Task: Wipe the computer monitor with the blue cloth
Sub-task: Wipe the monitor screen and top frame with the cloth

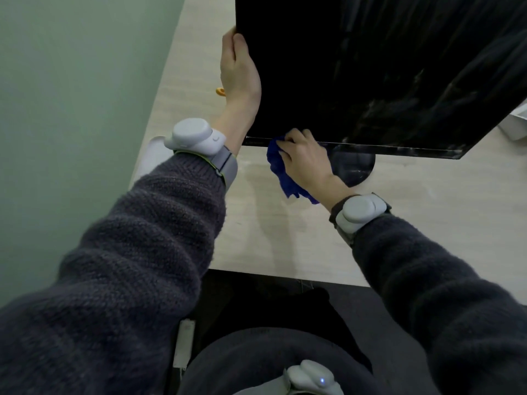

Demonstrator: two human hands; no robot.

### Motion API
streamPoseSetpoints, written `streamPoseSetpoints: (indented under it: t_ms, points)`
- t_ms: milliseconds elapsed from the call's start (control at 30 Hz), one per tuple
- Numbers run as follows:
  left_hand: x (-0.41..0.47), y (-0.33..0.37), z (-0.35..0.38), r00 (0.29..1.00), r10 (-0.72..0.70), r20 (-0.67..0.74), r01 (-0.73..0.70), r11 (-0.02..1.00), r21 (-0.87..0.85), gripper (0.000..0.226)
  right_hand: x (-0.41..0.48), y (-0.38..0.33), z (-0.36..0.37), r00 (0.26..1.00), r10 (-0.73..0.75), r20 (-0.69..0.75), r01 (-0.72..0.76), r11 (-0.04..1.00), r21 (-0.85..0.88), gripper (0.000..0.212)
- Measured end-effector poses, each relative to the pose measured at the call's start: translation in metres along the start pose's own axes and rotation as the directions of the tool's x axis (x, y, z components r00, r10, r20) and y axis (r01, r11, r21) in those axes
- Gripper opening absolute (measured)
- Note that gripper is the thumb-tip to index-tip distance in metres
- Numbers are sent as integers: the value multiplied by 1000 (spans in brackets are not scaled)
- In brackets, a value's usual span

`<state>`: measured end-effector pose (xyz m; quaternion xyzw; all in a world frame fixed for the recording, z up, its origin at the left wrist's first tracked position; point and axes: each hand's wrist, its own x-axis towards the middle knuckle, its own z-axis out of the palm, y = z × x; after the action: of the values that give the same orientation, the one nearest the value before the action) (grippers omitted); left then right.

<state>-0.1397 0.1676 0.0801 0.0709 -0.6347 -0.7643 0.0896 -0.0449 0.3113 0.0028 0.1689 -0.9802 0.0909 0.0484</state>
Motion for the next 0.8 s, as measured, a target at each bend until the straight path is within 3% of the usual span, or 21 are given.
streamPoseSetpoints:
  t_ms: [200,367,533,800]
  points:
    - [5,12,12,994,18,-105,-15,1000,22,27,42,-16,-66,950,-54,-307,54,999,-9,29]
    - [21,46,25,980,99,-174,-91,995,50,30,87,-30,-133,821,-76,-566,47,997,-67,27]
    - [28,64,32,976,117,-186,-110,993,47,27,122,-45,-173,717,-75,-693,-1,994,-109,22]
    - [30,70,34,981,63,-185,-60,998,18,15,144,-44,-178,872,-60,-486,-82,961,-265,32]
